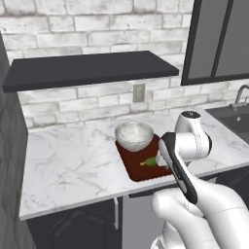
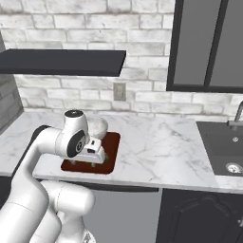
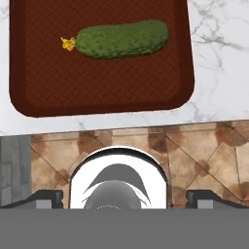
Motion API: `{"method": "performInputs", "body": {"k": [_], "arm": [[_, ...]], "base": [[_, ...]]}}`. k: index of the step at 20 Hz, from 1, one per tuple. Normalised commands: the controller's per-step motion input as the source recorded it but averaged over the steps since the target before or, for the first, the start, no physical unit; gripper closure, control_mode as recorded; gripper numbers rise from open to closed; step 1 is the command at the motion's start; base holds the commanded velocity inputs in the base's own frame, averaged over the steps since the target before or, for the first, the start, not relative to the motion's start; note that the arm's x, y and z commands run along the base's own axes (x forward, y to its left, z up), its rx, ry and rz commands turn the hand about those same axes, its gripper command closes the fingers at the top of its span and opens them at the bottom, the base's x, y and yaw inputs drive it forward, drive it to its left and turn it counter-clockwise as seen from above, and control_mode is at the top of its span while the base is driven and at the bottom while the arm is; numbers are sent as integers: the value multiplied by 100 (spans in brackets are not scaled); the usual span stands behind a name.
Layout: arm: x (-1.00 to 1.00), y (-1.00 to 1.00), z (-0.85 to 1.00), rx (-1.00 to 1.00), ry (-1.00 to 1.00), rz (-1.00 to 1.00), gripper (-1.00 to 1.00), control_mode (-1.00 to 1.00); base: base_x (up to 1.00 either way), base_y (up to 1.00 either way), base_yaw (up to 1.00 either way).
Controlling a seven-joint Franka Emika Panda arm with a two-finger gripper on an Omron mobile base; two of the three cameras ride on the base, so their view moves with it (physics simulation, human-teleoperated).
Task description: Place the two vegetables and bowl onto the tray for setting up a vegetable dip station.
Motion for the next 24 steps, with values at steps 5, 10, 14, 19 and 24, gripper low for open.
{"method": "performInputs", "body": {"k": [5,10,14,19,24], "arm": [[0,0,0,0,0,0,-100,100],[0,0,0,0,0,0,-100,100],[0,0,0,0,0,0,-100,100],[0,0,0,0,0,0,-100,100],[0,0,0,0,0,0,-100,100]], "base": [[-25,-4,-5],[-2,-38,-1],[0,-59,0],[0,-65,0],[0,-66,0]]}}
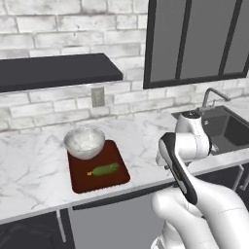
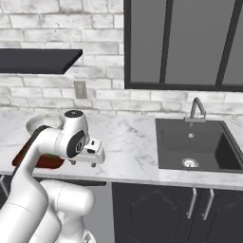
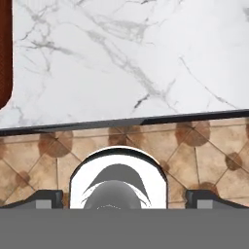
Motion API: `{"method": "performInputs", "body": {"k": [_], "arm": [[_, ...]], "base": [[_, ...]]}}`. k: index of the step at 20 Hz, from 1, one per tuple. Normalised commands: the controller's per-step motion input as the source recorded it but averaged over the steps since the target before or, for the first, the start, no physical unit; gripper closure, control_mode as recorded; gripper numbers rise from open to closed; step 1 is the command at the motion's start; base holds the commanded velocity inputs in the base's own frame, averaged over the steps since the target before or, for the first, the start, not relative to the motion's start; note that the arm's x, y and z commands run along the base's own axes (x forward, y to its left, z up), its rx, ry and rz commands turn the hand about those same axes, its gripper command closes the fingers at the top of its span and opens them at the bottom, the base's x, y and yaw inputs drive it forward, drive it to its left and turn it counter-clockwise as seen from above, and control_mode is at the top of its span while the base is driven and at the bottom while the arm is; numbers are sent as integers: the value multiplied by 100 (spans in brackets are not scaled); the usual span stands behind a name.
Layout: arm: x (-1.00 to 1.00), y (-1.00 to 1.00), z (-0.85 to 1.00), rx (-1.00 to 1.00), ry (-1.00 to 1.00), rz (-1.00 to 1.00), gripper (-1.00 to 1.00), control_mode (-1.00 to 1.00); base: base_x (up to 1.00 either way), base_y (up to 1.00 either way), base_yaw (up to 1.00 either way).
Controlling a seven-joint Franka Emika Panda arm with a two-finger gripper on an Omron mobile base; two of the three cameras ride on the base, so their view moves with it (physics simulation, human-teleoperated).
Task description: Place the two vegetables and bowl onto the tray for setting up a vegetable dip station.
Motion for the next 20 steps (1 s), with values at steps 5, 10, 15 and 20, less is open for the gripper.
{"method": "performInputs", "body": {"k": [5,10,15,20], "arm": [[0,0,0,0,0,0,-100,100],[0,0,0,0,0,0,-100,100],[0,0,0,0,0,0,-100,100],[0,0,0,0,0,0,-100,100]], "base": [[2,-66,0],[3,-66,0],[10,-65,0],[11,-65,0]]}}
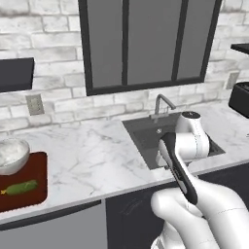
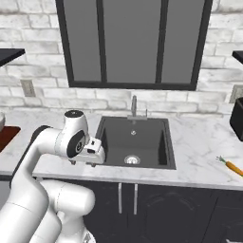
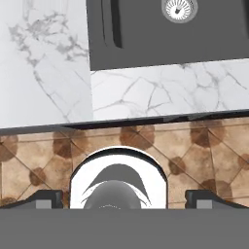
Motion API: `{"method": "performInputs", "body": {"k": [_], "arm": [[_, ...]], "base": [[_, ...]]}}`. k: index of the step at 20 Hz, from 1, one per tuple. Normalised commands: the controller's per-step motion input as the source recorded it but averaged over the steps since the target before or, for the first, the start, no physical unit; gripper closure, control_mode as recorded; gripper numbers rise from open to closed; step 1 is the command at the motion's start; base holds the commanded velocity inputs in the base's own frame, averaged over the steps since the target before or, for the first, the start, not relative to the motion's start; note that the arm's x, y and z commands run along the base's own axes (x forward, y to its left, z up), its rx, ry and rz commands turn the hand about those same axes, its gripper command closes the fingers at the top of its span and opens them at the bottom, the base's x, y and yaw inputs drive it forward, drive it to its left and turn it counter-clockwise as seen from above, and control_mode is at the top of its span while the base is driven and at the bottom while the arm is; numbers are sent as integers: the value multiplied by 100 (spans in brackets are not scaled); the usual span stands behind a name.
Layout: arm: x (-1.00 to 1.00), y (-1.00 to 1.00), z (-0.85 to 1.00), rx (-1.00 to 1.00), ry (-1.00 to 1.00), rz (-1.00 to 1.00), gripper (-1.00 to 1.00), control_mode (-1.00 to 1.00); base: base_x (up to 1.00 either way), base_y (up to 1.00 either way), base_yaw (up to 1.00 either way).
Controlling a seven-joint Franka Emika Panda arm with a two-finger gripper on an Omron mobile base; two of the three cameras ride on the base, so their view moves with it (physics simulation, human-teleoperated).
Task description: Place the two vegetables and bowl onto the tray for setting up a vegetable dip station.
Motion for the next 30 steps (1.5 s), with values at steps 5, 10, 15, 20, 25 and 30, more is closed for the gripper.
{"method": "performInputs", "body": {"k": [5,10,15,20,25,30], "arm": [[0,0,0,0,0,0,-100,100],[0,0,0,0,0,0,-100,100],[0,0,0,0,0,0,-100,100],[0,0,0,0,0,0,-100,100],[0,0,0,0,0,0,-100,100],[0,0,0,0,0,0,-100,100]], "base": [[14,-65,0],[16,-62,1],[19,-60,2],[21,-57,7],[22,-57,8],[22,-57,7]]}}
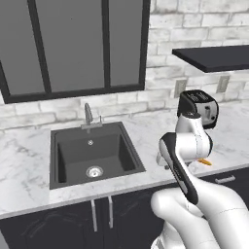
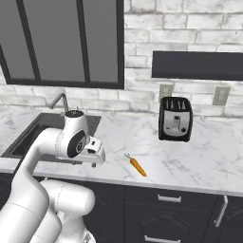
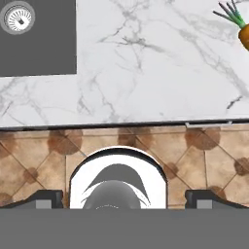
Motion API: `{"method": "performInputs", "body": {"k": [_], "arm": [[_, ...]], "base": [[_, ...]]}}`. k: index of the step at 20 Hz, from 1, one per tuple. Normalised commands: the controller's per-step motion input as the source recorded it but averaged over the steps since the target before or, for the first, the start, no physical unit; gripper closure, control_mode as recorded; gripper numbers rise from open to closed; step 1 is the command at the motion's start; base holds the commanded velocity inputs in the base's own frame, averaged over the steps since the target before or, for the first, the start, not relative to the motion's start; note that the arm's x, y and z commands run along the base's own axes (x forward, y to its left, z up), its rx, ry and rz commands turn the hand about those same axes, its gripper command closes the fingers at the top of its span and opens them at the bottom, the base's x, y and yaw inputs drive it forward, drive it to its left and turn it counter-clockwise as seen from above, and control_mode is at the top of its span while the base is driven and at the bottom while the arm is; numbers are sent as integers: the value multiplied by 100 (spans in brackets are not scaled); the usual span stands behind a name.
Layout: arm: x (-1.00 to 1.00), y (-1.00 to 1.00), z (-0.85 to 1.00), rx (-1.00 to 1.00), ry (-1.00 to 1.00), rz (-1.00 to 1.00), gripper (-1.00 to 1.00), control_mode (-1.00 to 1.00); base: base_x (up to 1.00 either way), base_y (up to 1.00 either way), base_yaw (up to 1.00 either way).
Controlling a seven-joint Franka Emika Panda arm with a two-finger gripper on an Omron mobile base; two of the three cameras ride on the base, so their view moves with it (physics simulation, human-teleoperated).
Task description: Place the two vegetables and bowl onto the tray for setting up a vegetable dip station.
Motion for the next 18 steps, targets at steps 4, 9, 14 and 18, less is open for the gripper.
{"method": "performInputs", "body": {"k": [4,9,14,18], "arm": [[0,0,0,0,0,0,-100,100],[0,0,0,0,0,0,-100,100],[0,0,0,0,0,0,-100,100],[0,0,0,0,0,0,-100,100]], "base": [[23,-57,5],[25,-55,6],[30,-52,5],[50,-39,0]]}}
